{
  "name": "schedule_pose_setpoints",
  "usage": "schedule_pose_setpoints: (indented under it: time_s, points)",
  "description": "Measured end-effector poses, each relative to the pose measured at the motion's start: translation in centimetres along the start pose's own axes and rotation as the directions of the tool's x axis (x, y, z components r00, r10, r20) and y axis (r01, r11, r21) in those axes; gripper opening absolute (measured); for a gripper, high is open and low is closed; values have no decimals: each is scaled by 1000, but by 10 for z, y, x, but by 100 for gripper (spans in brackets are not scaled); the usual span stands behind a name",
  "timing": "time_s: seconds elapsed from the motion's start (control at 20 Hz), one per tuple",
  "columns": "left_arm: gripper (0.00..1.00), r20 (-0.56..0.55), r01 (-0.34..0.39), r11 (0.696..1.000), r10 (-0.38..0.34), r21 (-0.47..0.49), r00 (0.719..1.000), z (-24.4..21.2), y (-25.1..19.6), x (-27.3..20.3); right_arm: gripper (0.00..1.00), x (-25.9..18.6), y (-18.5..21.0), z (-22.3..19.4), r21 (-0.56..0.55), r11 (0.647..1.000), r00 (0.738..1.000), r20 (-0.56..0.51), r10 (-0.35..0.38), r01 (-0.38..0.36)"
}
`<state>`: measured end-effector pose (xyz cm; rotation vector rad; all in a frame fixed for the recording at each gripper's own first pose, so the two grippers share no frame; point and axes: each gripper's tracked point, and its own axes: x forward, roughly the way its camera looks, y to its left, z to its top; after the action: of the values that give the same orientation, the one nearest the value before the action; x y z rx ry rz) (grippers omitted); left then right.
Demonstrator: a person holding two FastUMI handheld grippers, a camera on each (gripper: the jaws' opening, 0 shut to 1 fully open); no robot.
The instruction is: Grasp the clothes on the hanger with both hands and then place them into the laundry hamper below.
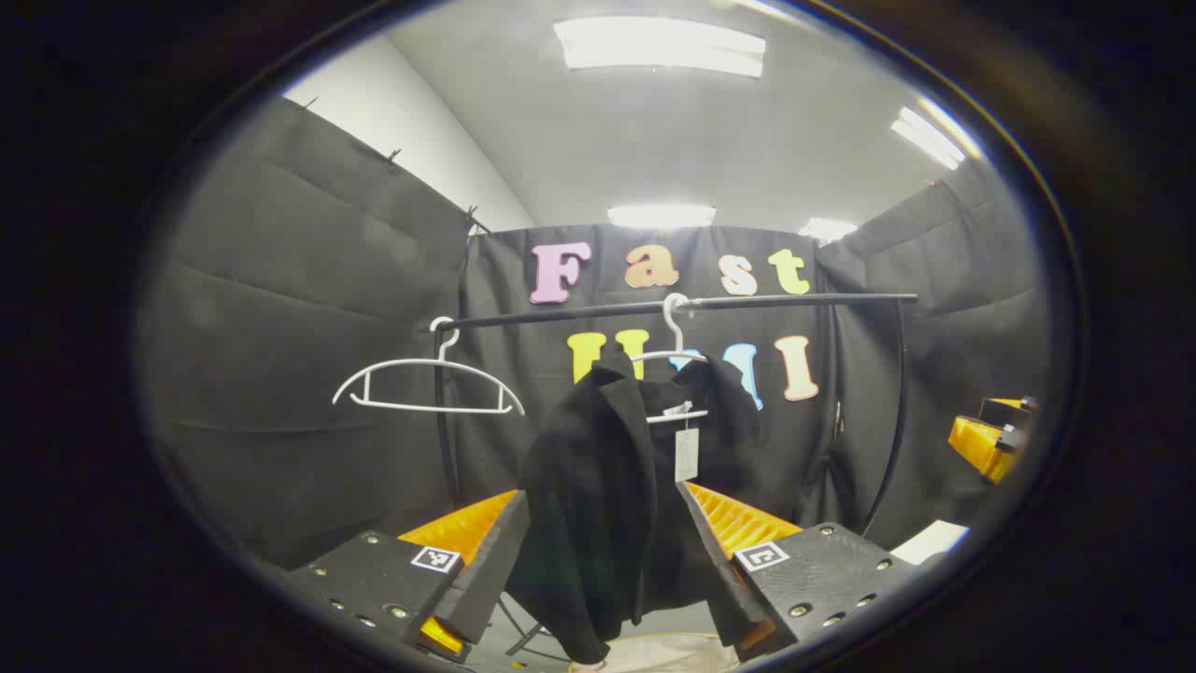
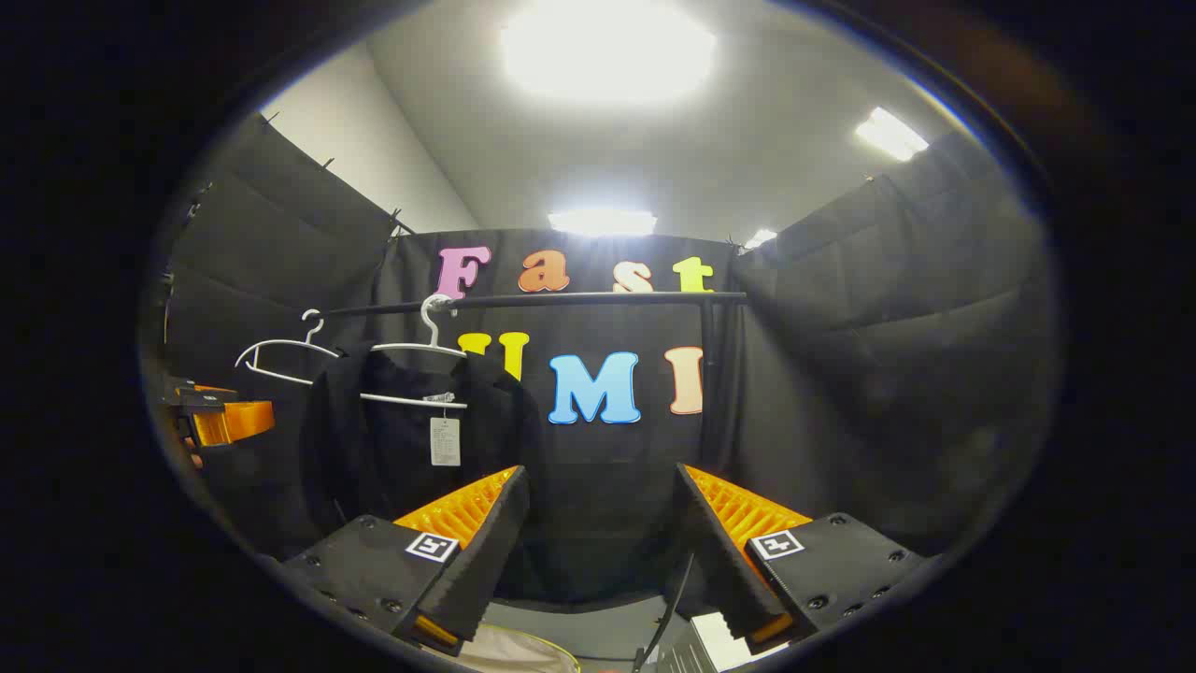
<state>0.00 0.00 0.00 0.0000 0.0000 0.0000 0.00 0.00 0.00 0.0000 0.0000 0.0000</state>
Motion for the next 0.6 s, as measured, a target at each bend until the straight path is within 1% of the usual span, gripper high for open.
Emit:
schedule_pose_setpoints:
  time_s: [0.4,0.45,0.5,0.55,0.6]
  points:
    - [90,15,-3,1000,3,3,1000,3,1,-4,92,-1,4,0,4,1000,1000,3,5,-5]
    - [90,16,-5,1000,5,5,1000,4,2,-4,93,-1,4,1,5,1000,1000,5,4,-4]
    - [90,16,-5,1000,5,8,1000,4,1,-5,98,-2,4,1,8,1000,1000,6,4,-4]
    - [90,17,-6,1000,6,10,1000,5,1,-6,93,-2,4,1,9,1000,1000,7,3,-3]
    - [90,20,-5,1000,5,10,1000,5,1,-7,92,-2,3,2,10,1000,1000,8,1,-2]
